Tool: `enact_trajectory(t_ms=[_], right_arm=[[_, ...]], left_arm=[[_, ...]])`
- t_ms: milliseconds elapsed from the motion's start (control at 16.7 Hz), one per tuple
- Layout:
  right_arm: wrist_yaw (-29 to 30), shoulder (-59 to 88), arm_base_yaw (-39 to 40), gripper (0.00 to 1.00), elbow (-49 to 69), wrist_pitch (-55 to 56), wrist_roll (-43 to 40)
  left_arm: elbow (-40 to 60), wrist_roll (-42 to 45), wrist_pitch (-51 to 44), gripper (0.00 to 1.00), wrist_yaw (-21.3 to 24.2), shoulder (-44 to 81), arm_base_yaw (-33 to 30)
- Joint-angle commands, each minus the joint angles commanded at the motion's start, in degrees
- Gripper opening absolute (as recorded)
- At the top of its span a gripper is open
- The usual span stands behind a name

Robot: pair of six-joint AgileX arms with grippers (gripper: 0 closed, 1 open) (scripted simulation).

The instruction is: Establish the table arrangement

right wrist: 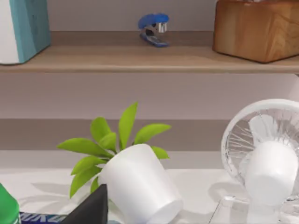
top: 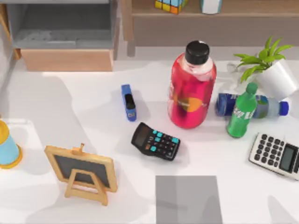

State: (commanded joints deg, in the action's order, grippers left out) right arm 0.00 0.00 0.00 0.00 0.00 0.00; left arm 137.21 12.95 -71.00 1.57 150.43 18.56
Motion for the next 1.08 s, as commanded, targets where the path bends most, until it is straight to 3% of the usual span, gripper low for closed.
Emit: enact_trajectory(t_ms=[120, 720, 1080], right_arm=[[0.00, 0.00, 0.00, 1.00, 0.00, 0.00, 0.00], [0.00, 0.00, 0.00, 1.00, 0.00, 0.00, 0.00], [0.00, 0.00, 0.00, 1.00, 0.00, 0.00, 0.00]], left_arm=[[0.00, 0.00, 0.00, 0.00, 0.00, 0.00, 0.00], [0.05, -0.09, -0.08, 0.00, -0.05, -0.47, 0.26], [-3.93, -4.61, 0.07, 0.00, 0.20, -11.82, -0.19]])
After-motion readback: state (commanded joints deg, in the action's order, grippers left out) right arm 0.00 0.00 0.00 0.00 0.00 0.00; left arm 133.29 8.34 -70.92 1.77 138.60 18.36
